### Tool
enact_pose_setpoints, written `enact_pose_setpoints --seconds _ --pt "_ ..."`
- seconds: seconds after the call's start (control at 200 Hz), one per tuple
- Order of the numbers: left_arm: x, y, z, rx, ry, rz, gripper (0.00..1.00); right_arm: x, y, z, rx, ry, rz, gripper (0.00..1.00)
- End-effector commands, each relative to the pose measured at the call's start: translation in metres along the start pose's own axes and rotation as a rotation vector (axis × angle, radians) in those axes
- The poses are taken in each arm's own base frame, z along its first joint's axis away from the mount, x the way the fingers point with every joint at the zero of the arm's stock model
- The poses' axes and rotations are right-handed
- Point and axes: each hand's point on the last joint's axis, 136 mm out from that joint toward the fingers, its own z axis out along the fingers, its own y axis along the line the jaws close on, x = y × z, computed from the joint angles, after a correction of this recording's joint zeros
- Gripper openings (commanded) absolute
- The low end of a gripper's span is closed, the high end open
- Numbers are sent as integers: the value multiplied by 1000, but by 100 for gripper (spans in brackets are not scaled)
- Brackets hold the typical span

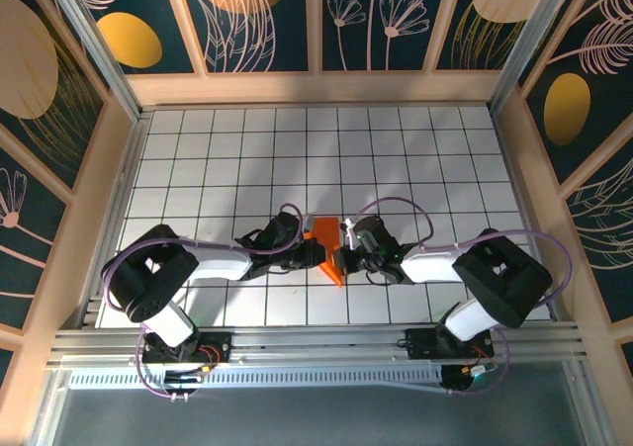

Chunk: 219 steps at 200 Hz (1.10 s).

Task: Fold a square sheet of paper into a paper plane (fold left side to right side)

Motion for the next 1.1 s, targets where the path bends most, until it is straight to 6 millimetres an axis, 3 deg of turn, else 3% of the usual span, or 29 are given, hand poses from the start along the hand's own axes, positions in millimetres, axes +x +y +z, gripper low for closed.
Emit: enact_pose_setpoints --seconds 0.0,0.791,1.091 --pt "1 6 4 -29 3 2 1 36 -27 4 99 132 18 0" --pt "5 33 9 -118 -11 -13 1 37 -29 4 105 137 19 0" --pt "9 51 9 -186 -11 -35 0 16 -19 -1 96 86 12 0"
